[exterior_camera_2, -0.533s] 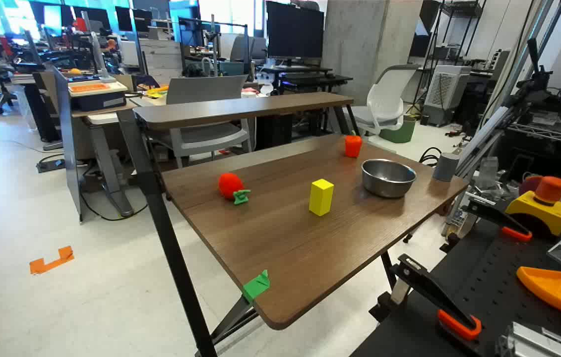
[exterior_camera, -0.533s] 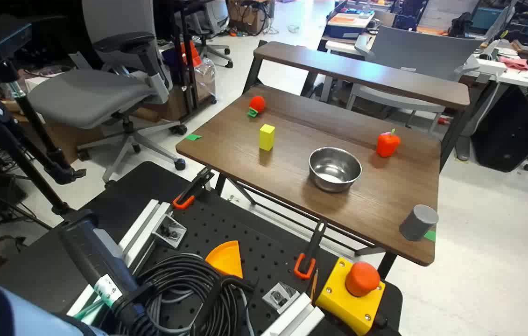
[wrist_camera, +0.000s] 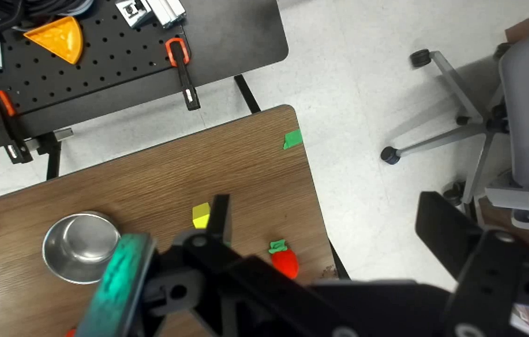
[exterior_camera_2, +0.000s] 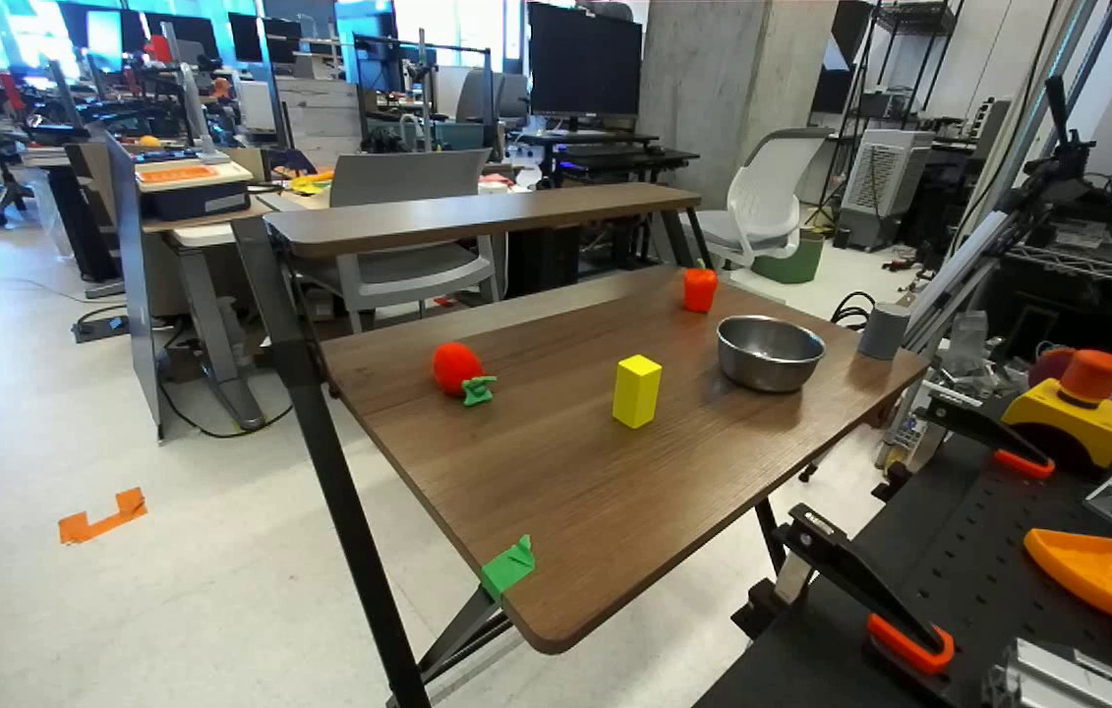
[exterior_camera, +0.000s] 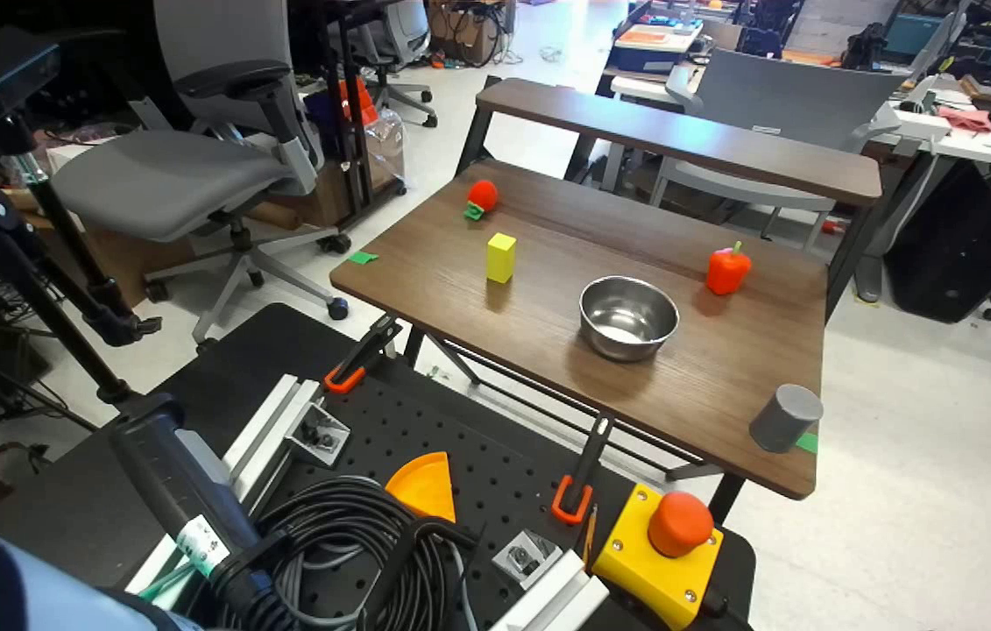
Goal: Move the plush toy to the right
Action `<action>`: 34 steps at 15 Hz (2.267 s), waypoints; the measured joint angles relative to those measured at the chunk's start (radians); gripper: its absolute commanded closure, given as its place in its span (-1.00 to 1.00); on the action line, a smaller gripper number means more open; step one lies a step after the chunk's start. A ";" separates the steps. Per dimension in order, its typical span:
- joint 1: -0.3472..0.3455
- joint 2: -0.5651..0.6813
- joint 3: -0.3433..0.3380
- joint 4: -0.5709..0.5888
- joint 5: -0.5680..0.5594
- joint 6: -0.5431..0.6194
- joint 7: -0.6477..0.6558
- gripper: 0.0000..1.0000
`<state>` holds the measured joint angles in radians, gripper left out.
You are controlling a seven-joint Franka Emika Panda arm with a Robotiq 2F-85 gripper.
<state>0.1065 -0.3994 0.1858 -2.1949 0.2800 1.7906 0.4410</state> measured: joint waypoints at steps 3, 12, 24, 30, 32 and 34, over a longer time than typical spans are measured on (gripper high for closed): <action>0.000 0.016 0.004 0.000 -0.014 0.032 0.000 -1.00; 0.003 0.437 0.058 0.194 -0.285 0.377 0.089 -1.00; 0.187 1.137 -0.107 0.804 -0.375 0.380 0.157 -1.00; 0.240 1.386 -0.163 1.079 -0.375 0.235 0.157 -1.00; 0.238 1.454 -0.169 1.168 -0.375 0.174 0.157 -1.00; 0.235 1.515 -0.172 1.251 -0.375 0.111 0.157 -1.00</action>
<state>0.3417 1.1160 0.0136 -0.9435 -0.0949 1.9013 0.5981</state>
